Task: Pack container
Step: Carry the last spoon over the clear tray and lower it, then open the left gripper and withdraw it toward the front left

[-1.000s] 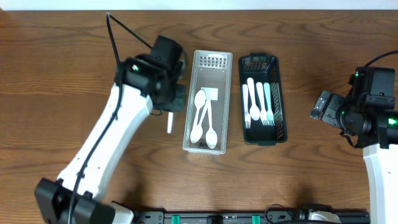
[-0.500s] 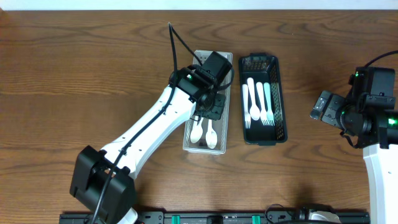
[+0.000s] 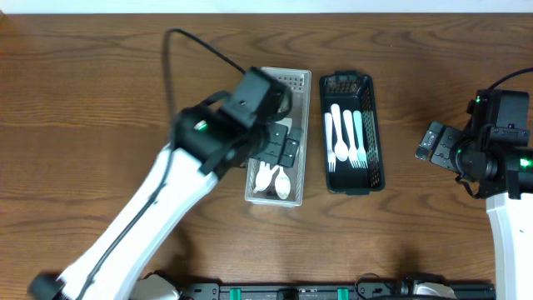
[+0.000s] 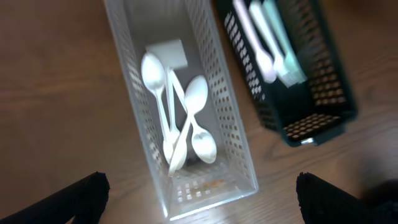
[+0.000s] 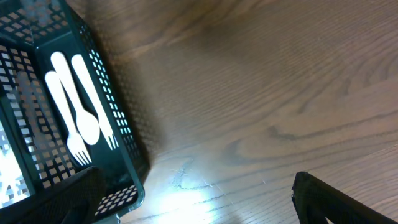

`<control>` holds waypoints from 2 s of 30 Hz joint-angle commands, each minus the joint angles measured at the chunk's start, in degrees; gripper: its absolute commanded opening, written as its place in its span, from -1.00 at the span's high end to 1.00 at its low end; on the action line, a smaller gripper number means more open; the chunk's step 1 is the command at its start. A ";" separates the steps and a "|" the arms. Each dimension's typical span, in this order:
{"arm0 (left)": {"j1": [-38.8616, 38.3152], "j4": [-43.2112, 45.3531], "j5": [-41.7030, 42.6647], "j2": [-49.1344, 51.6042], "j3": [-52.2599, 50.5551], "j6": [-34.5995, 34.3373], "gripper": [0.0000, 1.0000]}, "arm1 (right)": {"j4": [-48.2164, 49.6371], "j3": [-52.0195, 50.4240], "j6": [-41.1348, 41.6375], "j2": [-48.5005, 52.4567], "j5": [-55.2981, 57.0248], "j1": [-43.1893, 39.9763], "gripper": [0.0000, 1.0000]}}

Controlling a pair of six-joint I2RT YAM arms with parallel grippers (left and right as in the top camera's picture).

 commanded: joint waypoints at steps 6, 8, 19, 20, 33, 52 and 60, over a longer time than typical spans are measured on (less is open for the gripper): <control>0.24 -0.13 -1.57 -2.01 0.85 1.84 -0.96 | -0.13 -0.13 0.42 0.04 0.20 -0.35 -0.98; 0.24 -0.13 -1.55 -1.90 0.83 1.84 -0.96 | -0.13 -0.13 0.42 0.04 0.20 -0.35 -0.98; 0.26 -0.44 -1.55 -1.90 0.81 1.86 -0.96 | -0.13 -0.13 0.42 0.04 0.20 -0.35 -0.99; 0.37 -0.63 -1.55 -1.90 0.76 1.84 -0.96 | -0.13 -0.13 0.42 0.04 0.17 -0.35 -0.98; 2.58 12.02 -20.61 -15.02 -8.31 4.70 -0.96 | -0.13 -0.13 0.44 0.04 0.17 -0.35 -0.98; 27.91 20.65 -20.24 -53.92 -42.84 10.51 -0.96 | -0.13 -0.13 0.42 0.04 0.17 -0.35 -0.98; 29.68 28.87 -20.24 -69.02 -61.42 10.84 -0.96 | -0.13 -0.13 0.42 0.04 0.20 -0.35 -0.98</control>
